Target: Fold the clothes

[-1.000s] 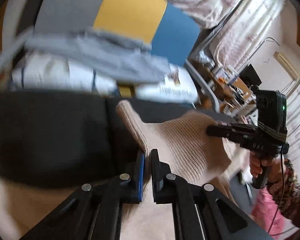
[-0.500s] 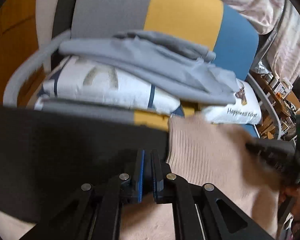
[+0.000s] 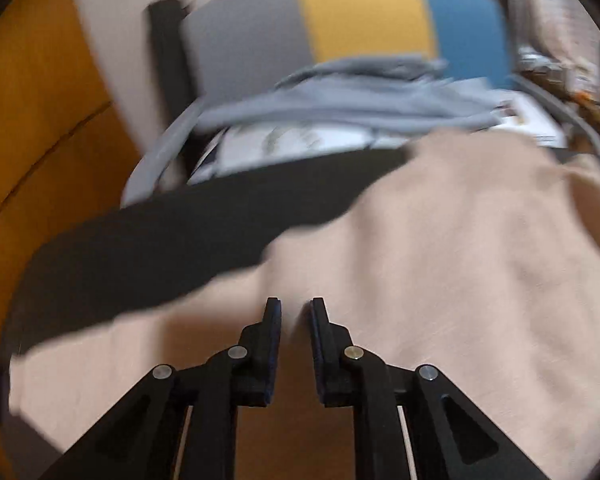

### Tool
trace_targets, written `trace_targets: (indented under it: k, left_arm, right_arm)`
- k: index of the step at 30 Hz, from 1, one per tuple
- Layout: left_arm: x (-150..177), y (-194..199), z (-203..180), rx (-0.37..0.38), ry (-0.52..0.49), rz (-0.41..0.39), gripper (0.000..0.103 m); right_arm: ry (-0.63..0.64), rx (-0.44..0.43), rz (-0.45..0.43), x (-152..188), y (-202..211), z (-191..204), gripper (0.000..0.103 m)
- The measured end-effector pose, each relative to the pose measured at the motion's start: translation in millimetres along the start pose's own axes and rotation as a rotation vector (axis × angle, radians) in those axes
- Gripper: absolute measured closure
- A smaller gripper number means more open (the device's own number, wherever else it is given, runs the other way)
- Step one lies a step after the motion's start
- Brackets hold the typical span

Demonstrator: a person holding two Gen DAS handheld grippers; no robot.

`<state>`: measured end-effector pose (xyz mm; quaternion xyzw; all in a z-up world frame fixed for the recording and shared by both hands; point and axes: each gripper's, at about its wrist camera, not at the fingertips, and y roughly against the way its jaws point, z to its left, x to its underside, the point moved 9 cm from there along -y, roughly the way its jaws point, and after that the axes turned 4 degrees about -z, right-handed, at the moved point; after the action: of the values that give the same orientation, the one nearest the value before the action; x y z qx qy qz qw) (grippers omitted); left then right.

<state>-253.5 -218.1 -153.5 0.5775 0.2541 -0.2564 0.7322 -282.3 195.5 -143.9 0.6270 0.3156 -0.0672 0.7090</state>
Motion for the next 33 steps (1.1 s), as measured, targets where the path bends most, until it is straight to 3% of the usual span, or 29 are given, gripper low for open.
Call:
trace_targets:
  k: [4,6,13,14,15,16,17,19,23,25,28,31,33]
  left_arm:
    - [4,2,17,-0.051,0.047,-0.001,0.078]
    - [7,6,21,-0.057,0.059,0.004,0.078]
    - [22,14,31,-0.085,0.08,0.0,0.078]
    - [25,13,30,-0.089,0.079,0.005,0.078]
    - [25,13,29,-0.096,0.071,0.005,0.078]
    - [24,12,29,-0.104,0.06,0.004,0.078]
    - [24,12,28,-0.113,0.05,0.004,0.078]
    - [23,10,26,-0.128,0.032,0.002,0.078]
    - [19,5,25,-0.152,0.006,-0.002,0.078]
    - [18,5,23,-0.16,-0.008,-0.001,0.078]
    - [14,8,18,-0.154,-0.035,0.016,0.082]
    - [-5,37,-8,-0.064,0.003,-0.038,0.082]
    - [-23,65,-49,0.081,0.031,-0.102,0.081]
  right_arm:
    - [-0.139,0.05,-0.031,20,8,-18,0.041]
    - [-0.214,0.021,-0.084,21,23,-24,0.041]
    - [-0.048,0.146,0.039,50,-7,-12,0.042]
    - [-0.064,0.118,0.034,50,-7,-12,0.051]
    - [-0.08,0.09,0.029,49,-7,-12,0.088]
    - [-0.08,0.074,0.038,49,-4,-13,0.097]
    - [-0.065,0.111,0.049,53,-1,-19,0.1]
    - [-0.034,0.188,0.071,59,6,-32,0.1]
    - [-0.147,0.249,0.097,84,15,-74,0.101]
    - [-0.205,0.256,0.081,98,17,-90,0.1]
    - [-0.271,0.168,-0.018,91,45,-93,0.099]
    - [-0.336,0.079,-0.117,83,75,-96,0.091]
    - [-0.276,0.19,-0.153,78,103,-111,0.075]
